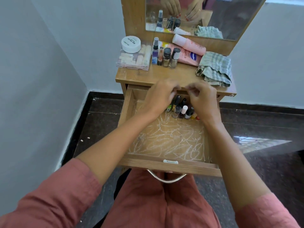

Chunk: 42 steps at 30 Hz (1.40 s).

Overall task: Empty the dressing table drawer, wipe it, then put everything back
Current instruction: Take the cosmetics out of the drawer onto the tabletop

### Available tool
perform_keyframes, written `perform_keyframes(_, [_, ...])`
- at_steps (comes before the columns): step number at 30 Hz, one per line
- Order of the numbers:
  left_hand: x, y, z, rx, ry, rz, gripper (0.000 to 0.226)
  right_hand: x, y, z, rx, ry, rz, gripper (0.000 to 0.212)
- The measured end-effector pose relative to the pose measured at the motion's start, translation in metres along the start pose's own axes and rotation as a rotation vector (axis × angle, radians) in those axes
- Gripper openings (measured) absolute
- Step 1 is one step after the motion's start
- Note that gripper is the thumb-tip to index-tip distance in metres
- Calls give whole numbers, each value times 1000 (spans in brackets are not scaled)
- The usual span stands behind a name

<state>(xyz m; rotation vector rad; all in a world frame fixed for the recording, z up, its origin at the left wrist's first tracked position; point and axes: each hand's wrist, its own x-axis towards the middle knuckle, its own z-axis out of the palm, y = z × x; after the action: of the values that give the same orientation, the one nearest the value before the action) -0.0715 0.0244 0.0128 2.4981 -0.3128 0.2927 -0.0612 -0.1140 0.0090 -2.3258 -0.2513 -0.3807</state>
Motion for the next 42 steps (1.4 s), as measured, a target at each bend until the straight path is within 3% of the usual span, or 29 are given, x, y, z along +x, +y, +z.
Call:
perform_keyframes(7, [-10, -10, 55, 55, -265, -137, 36, -28, 43, 17, -191, -198, 102, 30])
perform_keyframes(17, [-7, -8, 69, 56, -273, -201, 34, -29, 42, 31, -385, -273, 10, 34])
perform_keyframes(28, [-11, -8, 52, 8, -271, -202, 30, -31, 35, 25, -277, -245, 64, 29])
perform_keyframes(42, [13, 22, -13, -21, -167, -44, 26, -7, -7, -25, -64, -86, 52, 22])
